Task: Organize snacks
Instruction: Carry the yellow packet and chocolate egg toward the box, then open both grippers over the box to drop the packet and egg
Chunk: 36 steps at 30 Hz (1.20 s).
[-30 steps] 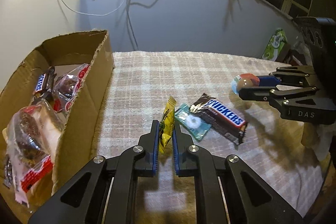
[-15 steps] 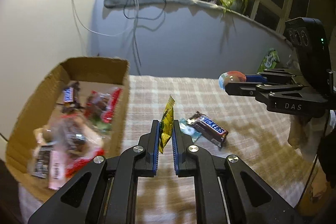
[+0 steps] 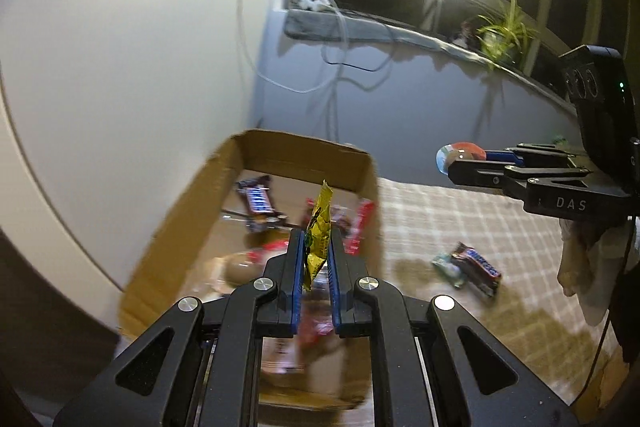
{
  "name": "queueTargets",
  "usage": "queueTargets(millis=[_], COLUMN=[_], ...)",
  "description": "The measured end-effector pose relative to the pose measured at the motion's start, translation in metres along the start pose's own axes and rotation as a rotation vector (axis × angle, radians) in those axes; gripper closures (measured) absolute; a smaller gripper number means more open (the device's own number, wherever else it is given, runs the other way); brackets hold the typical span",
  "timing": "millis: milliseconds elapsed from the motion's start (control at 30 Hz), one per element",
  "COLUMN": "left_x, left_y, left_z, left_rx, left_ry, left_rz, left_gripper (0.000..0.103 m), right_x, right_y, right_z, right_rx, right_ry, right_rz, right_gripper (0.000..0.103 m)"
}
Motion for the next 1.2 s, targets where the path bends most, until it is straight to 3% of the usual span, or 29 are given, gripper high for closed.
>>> queueTargets(millis=[200,600,1200], left_x=[0.021,0.036,0.03], left_y=[-0.006,-0.015,-0.017], left_z=[-0.007,-0.023,-0.033], left_rx=[0.005,0.025,0.047], left_ry=[-0.039,-0.048,-0.075], left_rz=[0.025,0.026,-0.01], left_gripper=[0.093,0.093,0.09], right_x=[0.007,0.01,0.015], right_y=[-0.02,-0.042,-0.045], right_z=[-0.028,-0.082,-0.102], right_rx=[0.018,0.078,0.109], right_ry=[-0.018,-0.06,-0.076], right_rz=[-0.01,-0.027,-0.016], right_gripper=[0.073,0.073,0.072])
Point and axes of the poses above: each gripper's, at about its wrist camera, not at the fingertips, and z roughly against the way its jaws point, x to its left, y to its underside, the point moved 3 cm from there along -z, roughly the way its jaws point, and after that the axes turned 6 degrees about x, right-handed, at the moved point
